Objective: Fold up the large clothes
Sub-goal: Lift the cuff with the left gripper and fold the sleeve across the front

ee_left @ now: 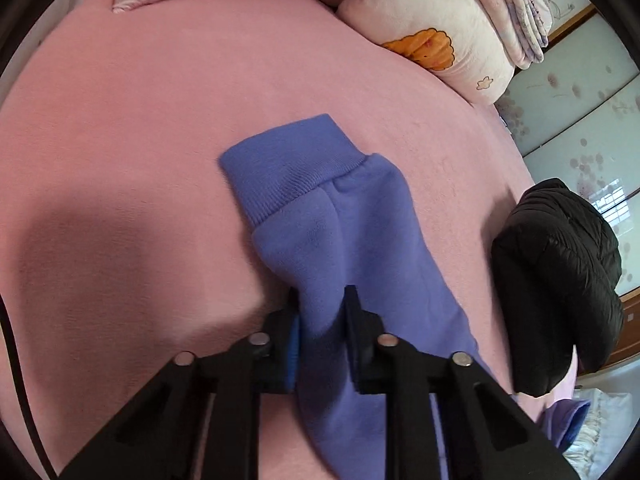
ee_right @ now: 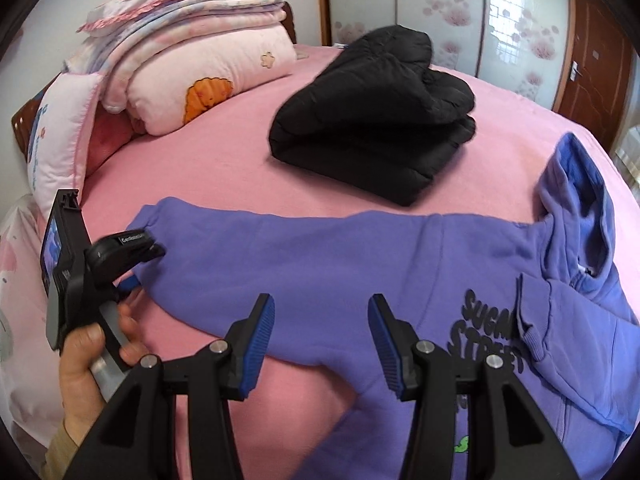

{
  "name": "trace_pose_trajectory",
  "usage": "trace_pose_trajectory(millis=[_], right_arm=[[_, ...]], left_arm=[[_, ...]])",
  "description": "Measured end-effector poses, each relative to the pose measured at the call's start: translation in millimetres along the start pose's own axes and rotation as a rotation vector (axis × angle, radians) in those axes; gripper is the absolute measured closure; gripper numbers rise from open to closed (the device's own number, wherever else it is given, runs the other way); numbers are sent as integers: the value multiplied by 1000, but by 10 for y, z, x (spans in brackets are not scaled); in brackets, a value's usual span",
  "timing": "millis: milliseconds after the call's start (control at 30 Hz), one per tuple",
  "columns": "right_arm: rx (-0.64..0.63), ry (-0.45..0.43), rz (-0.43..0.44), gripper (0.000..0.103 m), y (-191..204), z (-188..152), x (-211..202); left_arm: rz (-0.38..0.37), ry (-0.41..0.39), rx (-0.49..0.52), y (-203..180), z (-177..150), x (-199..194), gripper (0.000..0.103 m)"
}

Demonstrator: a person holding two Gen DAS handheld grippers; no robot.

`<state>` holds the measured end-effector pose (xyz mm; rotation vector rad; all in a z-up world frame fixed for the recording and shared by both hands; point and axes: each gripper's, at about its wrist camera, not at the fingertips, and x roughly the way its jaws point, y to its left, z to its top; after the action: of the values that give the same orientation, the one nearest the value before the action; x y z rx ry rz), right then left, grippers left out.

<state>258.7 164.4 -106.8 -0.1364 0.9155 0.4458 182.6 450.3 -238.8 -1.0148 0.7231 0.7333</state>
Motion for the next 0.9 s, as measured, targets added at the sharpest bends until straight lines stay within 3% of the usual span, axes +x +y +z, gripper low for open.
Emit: trace_pose_trajectory(millis=[233, 367, 533, 700, 900], right_arm=[[72, -2, -37, 54, -384, -16, 40], [121, -6, -45, 54, -576, -16, 8], [172, -45, -53, 54, -805, 4, -190], [249, -108, -124, 54, -1237, -85, -591], [358, -135, -260, 54, -2008, -478, -1068]], left_arm=[[-31, -108, 154, -326, -17, -511, 92], [-93, -175, 268, -607, -111, -977, 92], [-229, -224, 424, -1128, -386, -1578, 92], [-427, -171, 602, -1827, -998, -1995, 92], [-481, -32, 846, -2364, -2062, -1910, 92]])
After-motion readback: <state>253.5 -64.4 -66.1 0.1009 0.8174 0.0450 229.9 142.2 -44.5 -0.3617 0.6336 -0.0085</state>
